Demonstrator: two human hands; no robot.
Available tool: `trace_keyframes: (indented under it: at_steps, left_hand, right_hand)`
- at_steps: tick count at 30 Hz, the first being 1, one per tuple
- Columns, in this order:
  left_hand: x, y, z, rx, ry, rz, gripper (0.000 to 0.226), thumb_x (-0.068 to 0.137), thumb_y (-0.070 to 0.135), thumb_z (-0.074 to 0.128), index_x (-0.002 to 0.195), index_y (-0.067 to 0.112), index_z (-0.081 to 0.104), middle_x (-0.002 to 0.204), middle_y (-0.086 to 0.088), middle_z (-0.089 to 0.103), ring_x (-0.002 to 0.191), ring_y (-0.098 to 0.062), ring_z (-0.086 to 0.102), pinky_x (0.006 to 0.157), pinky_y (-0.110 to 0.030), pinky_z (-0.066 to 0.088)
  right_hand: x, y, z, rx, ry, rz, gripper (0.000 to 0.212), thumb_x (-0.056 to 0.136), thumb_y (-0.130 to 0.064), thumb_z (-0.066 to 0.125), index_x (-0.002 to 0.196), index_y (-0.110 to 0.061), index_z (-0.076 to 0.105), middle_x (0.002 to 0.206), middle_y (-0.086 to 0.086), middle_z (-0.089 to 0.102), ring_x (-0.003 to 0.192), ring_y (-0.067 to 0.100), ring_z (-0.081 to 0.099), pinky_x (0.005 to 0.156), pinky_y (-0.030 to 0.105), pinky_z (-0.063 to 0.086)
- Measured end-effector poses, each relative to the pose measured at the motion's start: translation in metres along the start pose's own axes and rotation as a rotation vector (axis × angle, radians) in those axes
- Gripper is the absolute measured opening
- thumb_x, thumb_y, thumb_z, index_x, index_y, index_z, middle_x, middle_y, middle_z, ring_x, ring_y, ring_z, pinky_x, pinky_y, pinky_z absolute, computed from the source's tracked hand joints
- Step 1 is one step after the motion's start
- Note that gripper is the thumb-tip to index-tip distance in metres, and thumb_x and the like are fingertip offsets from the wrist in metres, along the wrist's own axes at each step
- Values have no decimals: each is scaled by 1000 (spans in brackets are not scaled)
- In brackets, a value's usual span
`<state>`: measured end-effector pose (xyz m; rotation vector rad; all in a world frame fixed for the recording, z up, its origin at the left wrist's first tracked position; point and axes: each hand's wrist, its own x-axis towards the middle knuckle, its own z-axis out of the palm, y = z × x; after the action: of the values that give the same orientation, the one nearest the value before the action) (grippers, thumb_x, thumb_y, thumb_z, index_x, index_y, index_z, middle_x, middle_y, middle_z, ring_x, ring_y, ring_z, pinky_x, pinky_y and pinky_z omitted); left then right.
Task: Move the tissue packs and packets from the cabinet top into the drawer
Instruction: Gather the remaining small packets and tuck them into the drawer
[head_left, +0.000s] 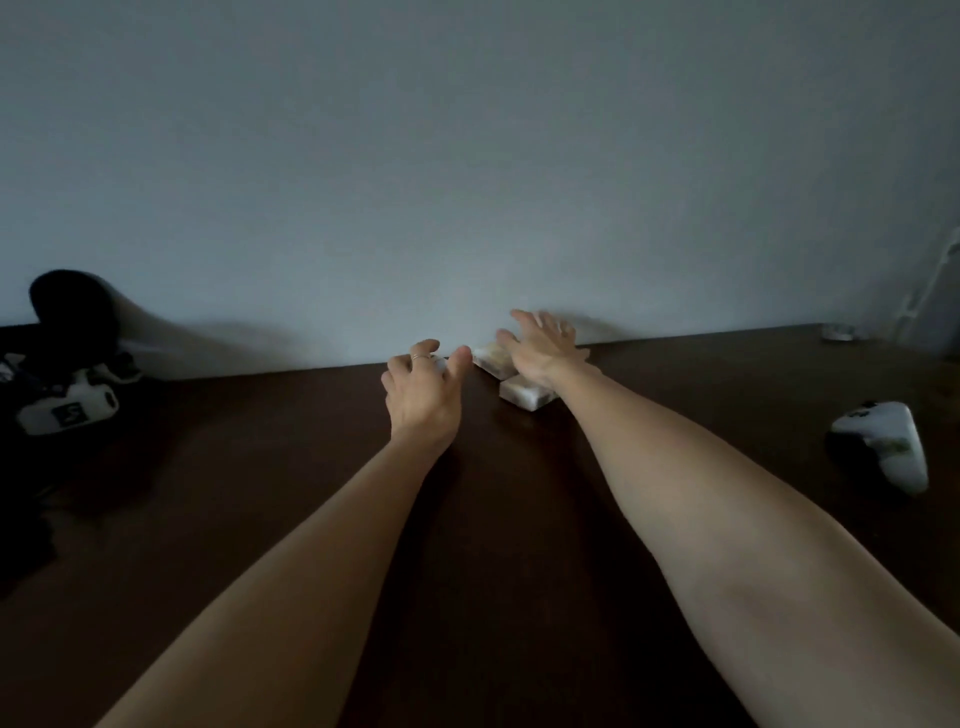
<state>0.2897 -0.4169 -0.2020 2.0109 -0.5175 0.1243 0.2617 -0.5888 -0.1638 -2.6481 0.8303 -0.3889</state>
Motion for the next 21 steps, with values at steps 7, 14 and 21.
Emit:
trace_keyframes:
  at_steps: [7,14,21]
  left_hand:
    - [4,-2,4,57,-22,24,62,101,60,40,147,20,44,148,-15,40,139,-31,32,114,-47,32]
    - [-7,8,-8,-53,-62,-48,61,101,59,39,143,17,50,143,-16,46,136,-32,36,112,-43,31]
    - [-80,13,-60,35,-108,32,60,106,51,32,131,2,56,126,-25,57,124,-40,48,104,-46,36]
  right_hand:
    - [-7,-3,21,119,-150,-88,43,94,-59,46,129,-35,51,108,3,68,87,28,72,73,40,56]
    - [-74,8,22,-236,-82,-181,62,93,-69,34,146,-37,33,149,14,41,137,38,30,110,52,26]
    - [-165,10,6,-224,-82,-151,50,98,-67,30,144,-50,30,147,13,40,132,39,34,105,54,26]
